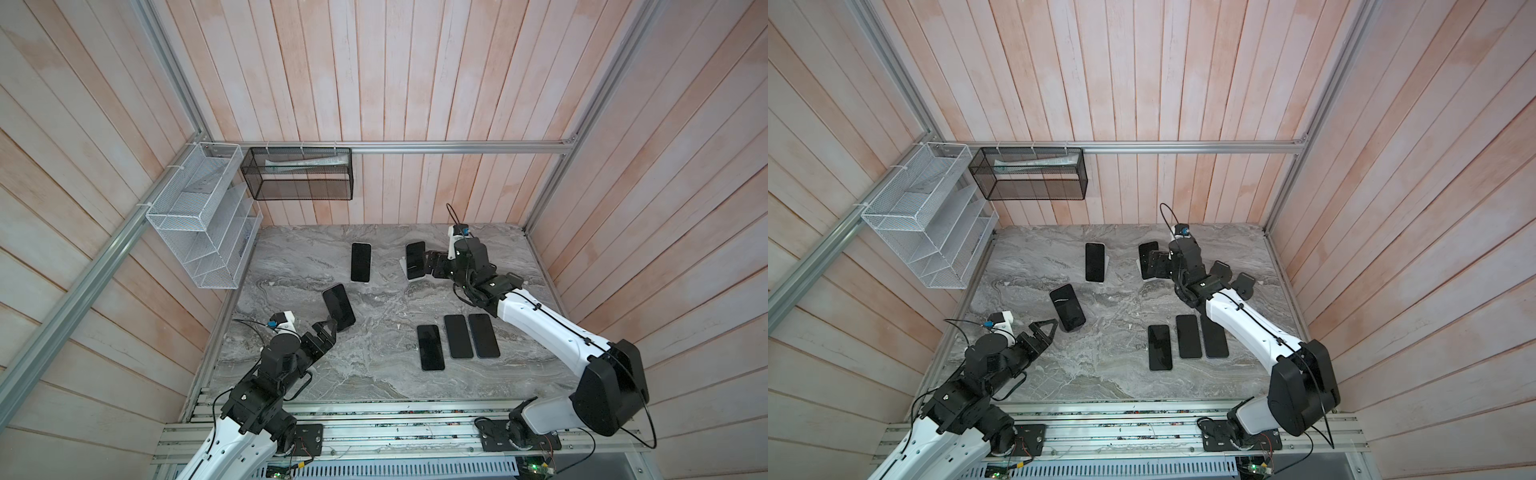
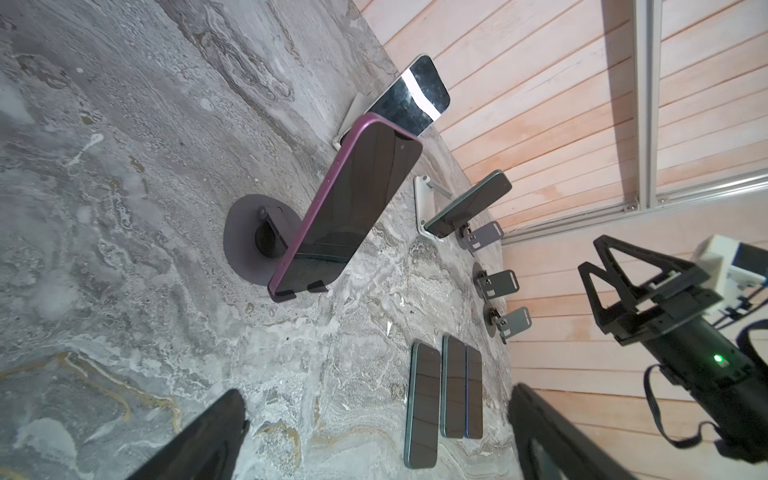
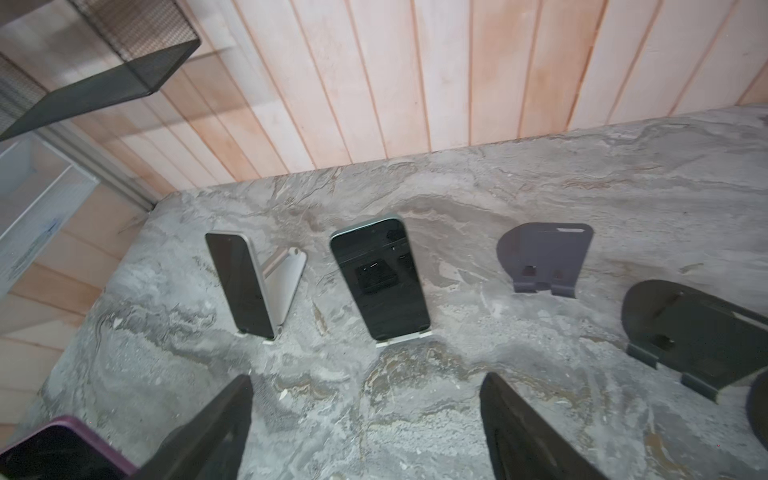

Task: Remove the phone from the phone stand
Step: 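Move the right gripper across to the purple-edged phone near the left gripper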

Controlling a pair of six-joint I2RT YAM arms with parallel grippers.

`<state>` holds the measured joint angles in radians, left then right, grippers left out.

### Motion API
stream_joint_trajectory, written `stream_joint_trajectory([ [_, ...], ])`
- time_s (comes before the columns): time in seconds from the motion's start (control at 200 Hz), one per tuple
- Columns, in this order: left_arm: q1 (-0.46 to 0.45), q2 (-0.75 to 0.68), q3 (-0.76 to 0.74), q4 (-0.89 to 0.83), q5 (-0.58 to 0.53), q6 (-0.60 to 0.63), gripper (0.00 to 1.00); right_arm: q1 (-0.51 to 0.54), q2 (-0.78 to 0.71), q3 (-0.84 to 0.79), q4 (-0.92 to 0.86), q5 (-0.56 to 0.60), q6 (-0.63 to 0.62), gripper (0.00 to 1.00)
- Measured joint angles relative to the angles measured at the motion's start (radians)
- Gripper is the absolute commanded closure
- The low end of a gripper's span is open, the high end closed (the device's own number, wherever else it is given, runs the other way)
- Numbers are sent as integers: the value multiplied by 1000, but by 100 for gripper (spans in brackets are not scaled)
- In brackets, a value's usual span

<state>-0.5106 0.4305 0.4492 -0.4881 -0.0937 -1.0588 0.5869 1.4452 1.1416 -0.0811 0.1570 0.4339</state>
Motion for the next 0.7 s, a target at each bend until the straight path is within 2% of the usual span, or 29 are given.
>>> stream_joint_trajectory([
  [0.135,0,-3,0,-16,-42,13,0,116,7,4,0,-42,-8,16],
  [0.24,0,-18,3,-60,-77,27,0,198,68,63,-13,-55,-18,14],
  [0.5,0,-95,5,-184,-177,-34,0,335,336,342,-79,-80,-66,5],
  [0.7,0,-71,6,-211,-254,-61,0,391,546,566,-168,-50,-101,2],
])
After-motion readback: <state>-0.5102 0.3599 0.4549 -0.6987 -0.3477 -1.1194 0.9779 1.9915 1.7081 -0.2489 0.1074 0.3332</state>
